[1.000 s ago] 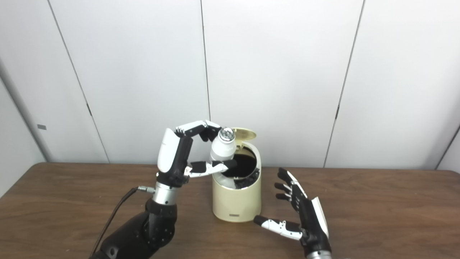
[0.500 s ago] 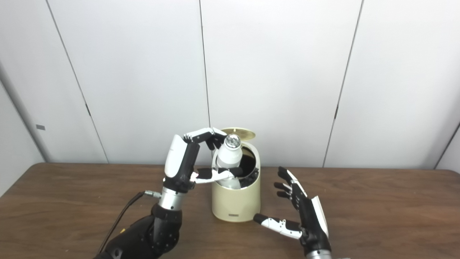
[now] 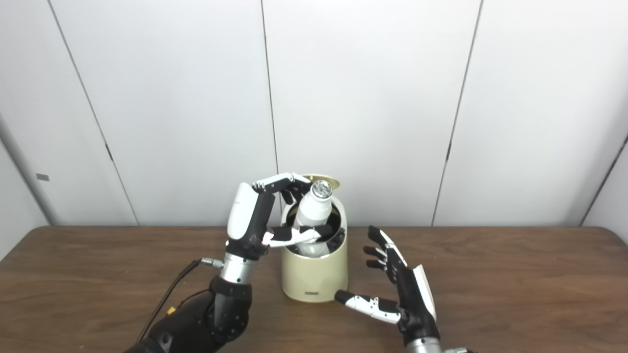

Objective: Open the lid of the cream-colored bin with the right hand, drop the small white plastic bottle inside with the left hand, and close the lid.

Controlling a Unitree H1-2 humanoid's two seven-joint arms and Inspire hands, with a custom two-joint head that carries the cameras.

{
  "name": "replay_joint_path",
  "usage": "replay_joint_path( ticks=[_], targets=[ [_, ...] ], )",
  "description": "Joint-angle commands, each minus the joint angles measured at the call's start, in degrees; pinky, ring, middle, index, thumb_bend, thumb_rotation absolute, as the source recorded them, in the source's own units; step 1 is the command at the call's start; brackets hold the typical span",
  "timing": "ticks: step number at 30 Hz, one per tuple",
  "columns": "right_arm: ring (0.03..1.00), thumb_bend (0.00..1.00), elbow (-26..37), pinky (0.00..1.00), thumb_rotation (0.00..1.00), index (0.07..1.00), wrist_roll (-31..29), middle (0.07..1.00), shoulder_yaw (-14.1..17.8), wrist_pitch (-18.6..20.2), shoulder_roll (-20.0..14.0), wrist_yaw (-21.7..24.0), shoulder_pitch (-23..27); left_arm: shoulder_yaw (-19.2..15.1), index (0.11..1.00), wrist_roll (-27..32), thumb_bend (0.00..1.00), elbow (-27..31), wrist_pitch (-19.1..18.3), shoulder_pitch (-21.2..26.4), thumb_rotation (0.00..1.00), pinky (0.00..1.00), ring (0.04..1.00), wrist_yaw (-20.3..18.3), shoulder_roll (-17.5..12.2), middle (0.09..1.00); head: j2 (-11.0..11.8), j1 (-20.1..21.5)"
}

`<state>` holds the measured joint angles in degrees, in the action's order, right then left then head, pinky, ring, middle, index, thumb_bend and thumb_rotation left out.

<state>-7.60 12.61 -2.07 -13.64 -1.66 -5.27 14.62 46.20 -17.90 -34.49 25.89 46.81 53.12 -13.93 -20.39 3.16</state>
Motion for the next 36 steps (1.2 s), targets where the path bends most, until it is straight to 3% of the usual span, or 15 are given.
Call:
replay_joint_path(
  ticks=[1,17,23,36],
  targets=[
    [0.809,0.79,2.5,0.72,0.3,0.886,0.1,0.892,0.0,-1.5,0.6,-0.9,1.9,0.0,0.501,0.1,0.48,-0.1,1.0,3.5,0.0,0.33,0.431,1.5,-0.1,0.51,0.0,0.1],
    [0.794,0.79,2.6,0.7,0.29,0.885,-0.1,0.884,-0.3,-1.8,0.6,-0.7,2.0,5.3,0.486,-0.7,0.48,-4.1,1.0,6.8,0.0,0.36,0.439,9.9,0.3,0.491,-0.3,0.3],
    [0.799,0.79,3.2,0.7,0.29,0.883,-0.2,0.883,-0.2,-1.4,0.6,-0.7,1.8,6.2,0.489,-0.2,0.48,-5.5,1.0,6.9,0.0,0.35,0.438,10.8,0.6,0.497,-0.7,0.3],
    [0.807,0.79,3.7,0.74,0.3,0.879,-0.7,0.895,0.1,-1.0,0.5,-0.7,1.9,5.6,0.503,2.4,0.48,-7.2,1.0,5.3,0.0,0.35,0.437,8.9,0.7,0.493,-1.0,0.2]
  ],
)
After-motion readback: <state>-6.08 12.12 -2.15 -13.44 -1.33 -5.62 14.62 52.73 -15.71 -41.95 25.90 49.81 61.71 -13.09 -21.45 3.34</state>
